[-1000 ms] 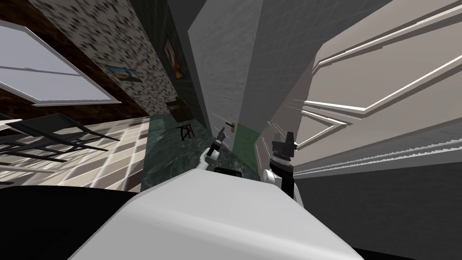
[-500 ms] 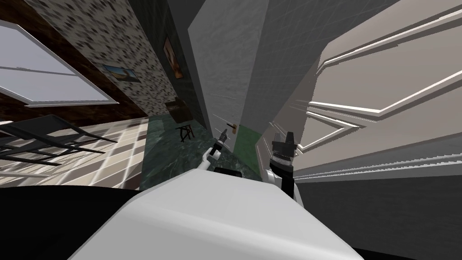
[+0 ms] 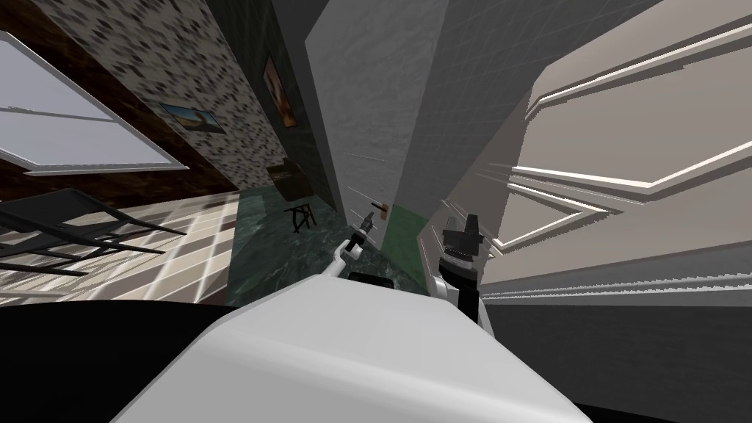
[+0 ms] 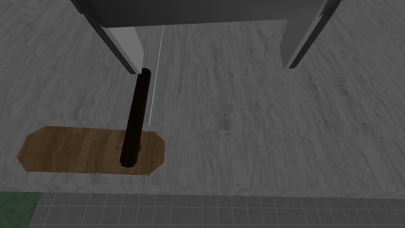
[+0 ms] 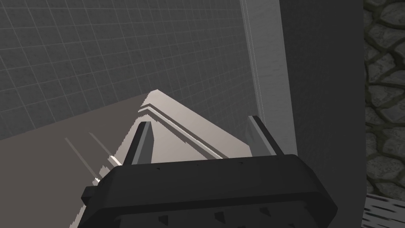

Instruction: Push the door open

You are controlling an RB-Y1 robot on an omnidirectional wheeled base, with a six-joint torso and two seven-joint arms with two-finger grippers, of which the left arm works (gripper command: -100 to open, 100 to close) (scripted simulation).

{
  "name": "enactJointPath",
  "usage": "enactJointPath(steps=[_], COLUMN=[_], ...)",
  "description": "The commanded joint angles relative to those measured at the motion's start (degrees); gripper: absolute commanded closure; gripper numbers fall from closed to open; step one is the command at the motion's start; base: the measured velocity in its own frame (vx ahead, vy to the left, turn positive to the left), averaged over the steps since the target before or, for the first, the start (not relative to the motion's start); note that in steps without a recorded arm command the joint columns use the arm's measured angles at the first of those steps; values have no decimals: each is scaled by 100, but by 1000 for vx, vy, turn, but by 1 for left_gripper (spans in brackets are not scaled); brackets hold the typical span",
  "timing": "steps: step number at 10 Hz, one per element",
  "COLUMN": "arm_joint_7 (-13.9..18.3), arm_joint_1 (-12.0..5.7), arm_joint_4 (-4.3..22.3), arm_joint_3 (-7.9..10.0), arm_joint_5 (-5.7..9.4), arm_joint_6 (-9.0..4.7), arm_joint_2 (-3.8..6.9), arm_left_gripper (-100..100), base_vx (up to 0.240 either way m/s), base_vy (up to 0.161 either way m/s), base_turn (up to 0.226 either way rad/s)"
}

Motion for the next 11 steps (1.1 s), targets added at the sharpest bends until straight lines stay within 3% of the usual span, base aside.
enactJointPath(steps=[1,10,11], arm_joint_7=[10,66,78], arm_joint_1=[-144,-761,-894], arm_joint_4=[275,1391,1630], arm_joint_3=[-58,-347,-409], arm_joint_5=[-11,-65,-76], arm_joint_6=[-17,13,19], arm_joint_2=[-34,-229,-284], arm_left_gripper=[-100,-100,-100], base_vx=[72,64,64], base_vy=[77,88,127], base_turn=[-19,-15,-19])
